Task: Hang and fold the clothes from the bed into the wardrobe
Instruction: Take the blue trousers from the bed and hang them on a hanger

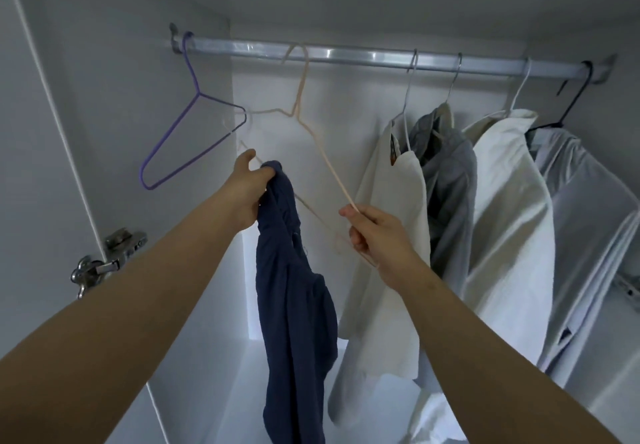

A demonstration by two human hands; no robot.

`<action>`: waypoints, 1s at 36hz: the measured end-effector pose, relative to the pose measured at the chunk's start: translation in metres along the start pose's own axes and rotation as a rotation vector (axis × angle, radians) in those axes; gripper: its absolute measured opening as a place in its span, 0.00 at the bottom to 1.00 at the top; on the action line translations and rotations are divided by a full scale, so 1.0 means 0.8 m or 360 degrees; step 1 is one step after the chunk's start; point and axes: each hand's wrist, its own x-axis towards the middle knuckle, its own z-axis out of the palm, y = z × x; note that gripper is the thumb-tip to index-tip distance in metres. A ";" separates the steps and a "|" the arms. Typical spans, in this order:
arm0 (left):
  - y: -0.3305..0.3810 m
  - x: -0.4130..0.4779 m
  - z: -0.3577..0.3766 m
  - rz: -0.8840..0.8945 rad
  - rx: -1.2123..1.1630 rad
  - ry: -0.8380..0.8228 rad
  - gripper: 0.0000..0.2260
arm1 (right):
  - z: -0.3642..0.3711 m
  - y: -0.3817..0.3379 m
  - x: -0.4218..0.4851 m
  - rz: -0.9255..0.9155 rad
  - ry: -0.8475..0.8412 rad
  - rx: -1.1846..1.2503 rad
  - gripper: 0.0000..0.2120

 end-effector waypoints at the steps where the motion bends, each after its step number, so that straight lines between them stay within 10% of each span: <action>1: 0.004 0.001 -0.001 0.0007 -0.0036 -0.0024 0.25 | -0.006 0.002 -0.003 0.0001 -0.0046 -0.0005 0.07; 8: 0.027 0.008 -0.006 0.0076 0.0013 -0.0124 0.09 | -0.038 0.007 -0.019 0.0033 -0.0240 -0.0081 0.09; 25: -0.009 -0.026 0.024 -0.0020 0.0838 -0.0383 0.13 | -0.006 -0.010 -0.010 0.0290 -0.0250 -0.0250 0.06; 36: -0.020 -0.010 -0.021 0.0013 0.1293 0.0177 0.14 | -0.010 0.017 -0.004 0.0270 0.0123 -0.0111 0.15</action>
